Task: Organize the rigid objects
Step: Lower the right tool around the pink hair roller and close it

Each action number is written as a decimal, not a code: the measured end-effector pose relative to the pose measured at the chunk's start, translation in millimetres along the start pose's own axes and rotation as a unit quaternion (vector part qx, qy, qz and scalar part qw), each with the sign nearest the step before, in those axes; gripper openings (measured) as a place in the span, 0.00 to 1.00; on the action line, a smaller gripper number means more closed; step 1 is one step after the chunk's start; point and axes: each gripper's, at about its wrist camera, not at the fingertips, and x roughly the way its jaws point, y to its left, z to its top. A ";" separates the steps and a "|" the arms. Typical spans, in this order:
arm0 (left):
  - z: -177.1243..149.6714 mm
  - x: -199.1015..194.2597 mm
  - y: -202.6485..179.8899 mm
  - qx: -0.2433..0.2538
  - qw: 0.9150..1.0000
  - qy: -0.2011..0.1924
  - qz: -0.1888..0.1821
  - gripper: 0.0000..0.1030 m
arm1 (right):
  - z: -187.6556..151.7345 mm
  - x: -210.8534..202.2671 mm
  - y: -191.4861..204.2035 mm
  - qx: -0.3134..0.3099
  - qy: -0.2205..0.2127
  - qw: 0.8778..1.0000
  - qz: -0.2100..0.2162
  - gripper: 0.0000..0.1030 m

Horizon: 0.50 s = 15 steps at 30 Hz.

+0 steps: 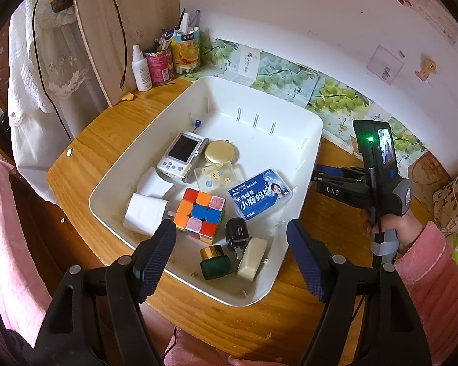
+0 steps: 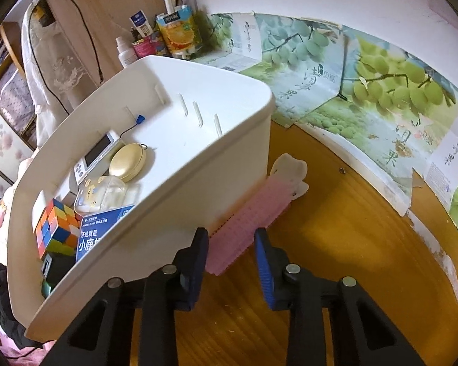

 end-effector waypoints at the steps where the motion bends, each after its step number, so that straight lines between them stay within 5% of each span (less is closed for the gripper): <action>1: 0.2 0.3 0.6 -0.001 1.000 0.001 0.000 0.76 | -0.3 -0.1 -2.3 0.009 0.000 1.000 0.006 0.28; 15: 1.9 -0.5 6.6 -0.002 1.000 -0.002 -0.009 0.76 | -16.5 -19.0 -27.5 0.061 0.007 0.998 -0.006 0.16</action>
